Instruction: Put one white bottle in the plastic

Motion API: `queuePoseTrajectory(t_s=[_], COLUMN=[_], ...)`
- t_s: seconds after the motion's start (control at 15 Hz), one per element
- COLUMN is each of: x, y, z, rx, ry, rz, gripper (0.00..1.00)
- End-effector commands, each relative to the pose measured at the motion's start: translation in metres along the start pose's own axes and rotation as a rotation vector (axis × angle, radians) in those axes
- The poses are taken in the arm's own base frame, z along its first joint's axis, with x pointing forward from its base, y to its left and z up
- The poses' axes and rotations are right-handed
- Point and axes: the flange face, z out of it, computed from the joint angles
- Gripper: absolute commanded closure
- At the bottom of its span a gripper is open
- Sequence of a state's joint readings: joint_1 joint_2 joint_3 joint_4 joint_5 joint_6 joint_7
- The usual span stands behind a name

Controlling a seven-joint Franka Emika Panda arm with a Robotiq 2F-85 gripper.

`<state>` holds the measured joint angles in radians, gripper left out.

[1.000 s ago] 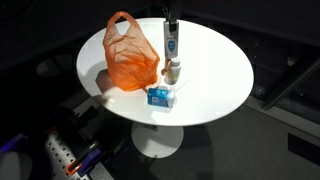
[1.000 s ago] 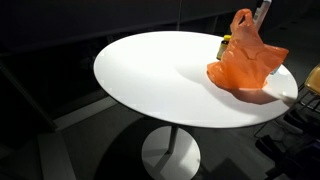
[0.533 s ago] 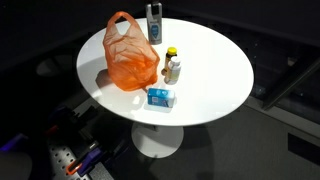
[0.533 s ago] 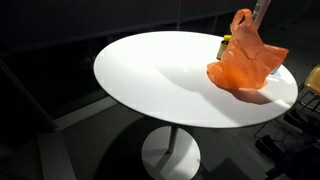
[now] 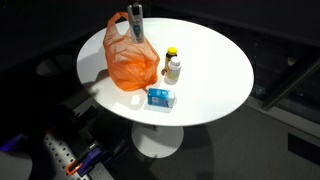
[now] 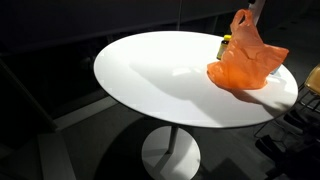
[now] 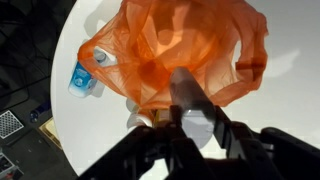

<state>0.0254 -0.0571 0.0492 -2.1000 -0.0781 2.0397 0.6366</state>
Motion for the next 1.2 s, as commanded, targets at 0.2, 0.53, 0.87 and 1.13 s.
queuePoseTrajectory(t_s=[0.2,0.53,0.87,1.13], x=[-0.017,-0.019,-0.013,-0.009], y=[-0.024,-0.034,-0.051,-0.063], z=[0.027,0.066,0.102,0.122], rx=[-0.042,-0.076,-0.043,-0.011], ry=[-0.059,-0.098,-0.091,-0.066], rz=[0.028,0.068,0.119,0.14], gripper=[0.9,0.9,0.9,0.9])
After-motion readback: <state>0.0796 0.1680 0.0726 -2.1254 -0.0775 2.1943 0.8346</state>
